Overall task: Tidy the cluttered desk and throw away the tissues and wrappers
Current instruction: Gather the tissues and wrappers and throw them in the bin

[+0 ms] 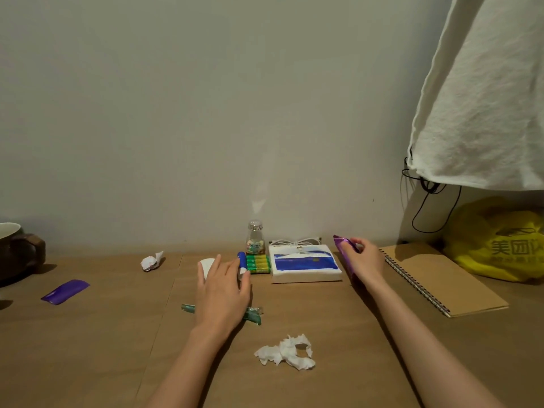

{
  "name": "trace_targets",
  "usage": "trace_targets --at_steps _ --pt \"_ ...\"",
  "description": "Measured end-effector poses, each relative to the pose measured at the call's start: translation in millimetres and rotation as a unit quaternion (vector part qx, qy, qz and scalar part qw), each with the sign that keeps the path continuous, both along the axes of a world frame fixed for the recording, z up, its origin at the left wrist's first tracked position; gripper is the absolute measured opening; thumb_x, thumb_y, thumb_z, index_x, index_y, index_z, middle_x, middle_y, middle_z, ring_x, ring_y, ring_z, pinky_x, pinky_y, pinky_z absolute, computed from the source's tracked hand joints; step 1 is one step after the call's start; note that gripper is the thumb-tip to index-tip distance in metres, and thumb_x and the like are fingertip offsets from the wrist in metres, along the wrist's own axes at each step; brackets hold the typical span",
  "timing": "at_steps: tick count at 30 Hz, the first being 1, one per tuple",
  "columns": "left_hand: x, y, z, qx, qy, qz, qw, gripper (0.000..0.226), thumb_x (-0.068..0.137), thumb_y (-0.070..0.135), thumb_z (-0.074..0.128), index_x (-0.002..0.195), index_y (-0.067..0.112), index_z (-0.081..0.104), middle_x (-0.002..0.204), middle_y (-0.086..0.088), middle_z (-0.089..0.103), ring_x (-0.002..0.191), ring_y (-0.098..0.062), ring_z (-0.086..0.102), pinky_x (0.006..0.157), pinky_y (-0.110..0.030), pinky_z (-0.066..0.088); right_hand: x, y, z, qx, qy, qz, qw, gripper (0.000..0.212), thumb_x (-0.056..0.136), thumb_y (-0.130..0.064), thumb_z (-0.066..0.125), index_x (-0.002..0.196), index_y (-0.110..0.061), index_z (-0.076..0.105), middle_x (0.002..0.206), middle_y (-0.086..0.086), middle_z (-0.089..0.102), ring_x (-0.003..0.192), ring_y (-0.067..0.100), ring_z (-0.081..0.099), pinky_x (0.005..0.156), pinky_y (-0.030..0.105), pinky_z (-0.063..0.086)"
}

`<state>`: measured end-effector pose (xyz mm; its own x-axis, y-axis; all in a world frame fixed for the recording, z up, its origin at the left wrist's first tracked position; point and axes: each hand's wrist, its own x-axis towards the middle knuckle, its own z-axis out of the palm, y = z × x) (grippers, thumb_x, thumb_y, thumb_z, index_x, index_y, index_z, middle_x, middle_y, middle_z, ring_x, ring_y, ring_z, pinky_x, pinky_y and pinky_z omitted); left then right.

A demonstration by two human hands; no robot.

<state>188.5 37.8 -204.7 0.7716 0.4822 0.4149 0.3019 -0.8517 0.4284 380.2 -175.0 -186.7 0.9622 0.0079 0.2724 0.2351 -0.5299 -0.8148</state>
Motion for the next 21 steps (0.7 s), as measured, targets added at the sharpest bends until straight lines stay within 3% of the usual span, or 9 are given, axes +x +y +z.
trace_targets --at_steps 4,13,17,21 --pt "0.7 0.7 -0.1 -0.017 0.012 -0.006 1.000 0.045 0.099 0.038 0.028 0.137 0.023 0.046 0.143 0.008 0.047 0.143 -0.010 0.021 0.119 -0.043 -0.001 10.9 13.3 -0.8 -0.031 0.012 0.000 0.999 0.045 0.092 -0.034 0.058 0.130 -0.011 0.055 0.126 0.011 0.062 0.114 0.027 0.058 0.085 0.035 0.049" --pt "-0.6 3.5 1.4 -0.036 -0.009 0.011 0.999 0.041 0.099 0.030 0.033 0.133 0.018 0.051 0.138 0.004 0.052 0.141 -0.013 0.026 0.118 -0.042 0.000 14.0 38.5 -6.2 -0.035 0.005 0.012 0.999 0.031 0.090 -0.037 0.055 0.101 -0.013 0.073 0.100 0.008 0.073 0.089 0.025 0.064 0.069 0.030 0.047" --pt "-2.1 6.7 1.5 -0.040 -0.007 0.016 0.999 0.040 0.099 0.030 0.033 0.132 0.018 0.053 0.137 0.004 0.053 0.141 -0.014 0.026 0.118 -0.043 0.001 14.2 41.7 -9.6 -0.038 0.008 0.031 0.999 0.032 0.092 -0.033 0.049 0.106 -0.013 0.070 0.101 0.010 0.072 0.094 0.027 0.063 0.079 0.042 0.054" --pt "-5.3 10.4 2.0 -0.048 -0.009 0.013 0.999 0.040 0.099 0.029 0.032 0.130 0.019 0.054 0.137 0.004 0.053 0.141 -0.014 0.026 0.118 -0.044 0.000 11.1 39.4 -8.8 -0.097 0.038 0.033 0.994 0.038 0.094 -0.041 0.039 0.114 -0.022 0.065 0.115 0.009 0.064 0.119 0.032 0.044 0.094 0.044 0.043"
